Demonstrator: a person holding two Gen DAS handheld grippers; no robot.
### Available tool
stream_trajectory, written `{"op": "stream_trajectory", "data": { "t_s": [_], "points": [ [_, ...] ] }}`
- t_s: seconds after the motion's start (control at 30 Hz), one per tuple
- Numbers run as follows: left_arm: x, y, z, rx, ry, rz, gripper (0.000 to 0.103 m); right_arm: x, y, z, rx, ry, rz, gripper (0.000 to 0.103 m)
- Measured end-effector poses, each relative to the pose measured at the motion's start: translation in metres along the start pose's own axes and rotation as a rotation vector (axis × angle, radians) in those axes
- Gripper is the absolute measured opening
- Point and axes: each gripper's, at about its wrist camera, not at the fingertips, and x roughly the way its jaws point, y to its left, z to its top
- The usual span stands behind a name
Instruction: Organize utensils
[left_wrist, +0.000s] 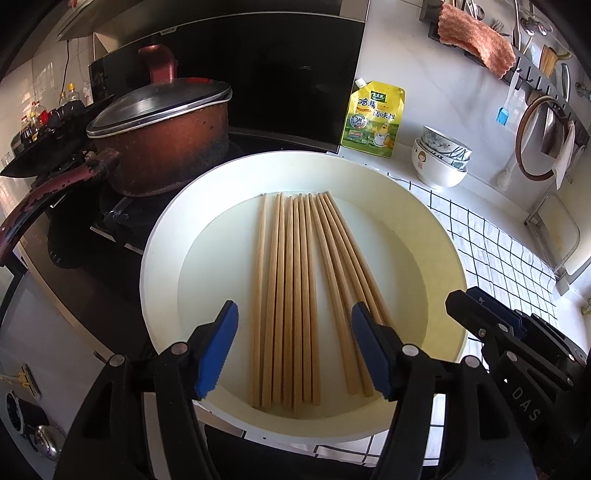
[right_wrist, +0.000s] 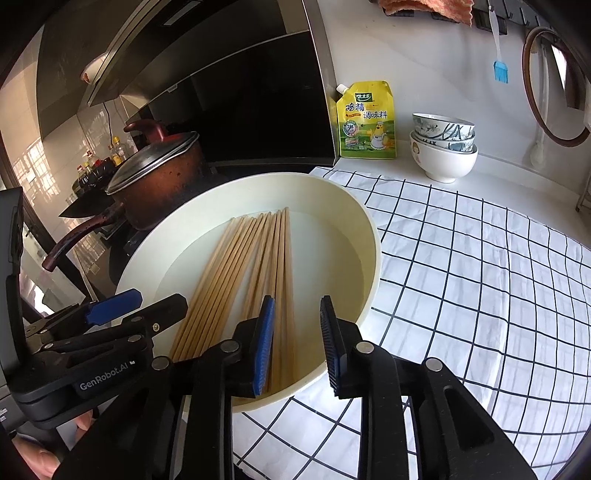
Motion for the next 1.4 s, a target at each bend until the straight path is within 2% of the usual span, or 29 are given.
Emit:
{"op": "stream_trajectory", "data": {
  "t_s": [0.07,0.17,0.33,0.4,0.77,1.03,1.23,1.4],
  "points": [
    [0.000,0.001,0.000,0.000,0.000,-0.001,0.065,-0.001,-0.001,0.000,0.003,-0.002,-0.001,0.027],
    [-0.002,0.001,-0.001,-0.007,-0.003,-0.002,0.071,-0.002,-0.003,-0.001,0.013,-0.011,-0.005,0.037],
    [-0.004,0.004,-0.002,-0.016,-0.007,-0.003,0.074,-0.003,-0.006,-0.002,0.020,-0.013,-0.016,0.041],
    [-0.005,0.004,-0.002,-0.017,-0.012,-0.001,0.077,-0.004,-0.008,-0.003,0.028,-0.016,-0.015,0.047],
    [-0.008,0.007,-0.003,-0.024,-0.018,0.012,0.090,-0.005,-0.010,-0.005,0.037,-0.014,-0.011,0.050],
    [-0.008,0.009,-0.003,-0.034,-0.010,0.015,0.095,-0.005,-0.013,-0.006,0.044,-0.011,-0.015,0.051],
    [-0.007,0.010,-0.003,-0.036,-0.003,0.048,0.095,-0.005,-0.014,-0.007,0.045,-0.008,-0.016,0.052],
    [-0.012,0.008,-0.004,-0.030,-0.028,0.072,0.095,-0.005,-0.014,-0.008,0.045,-0.004,-0.011,0.052]
  ]
}}
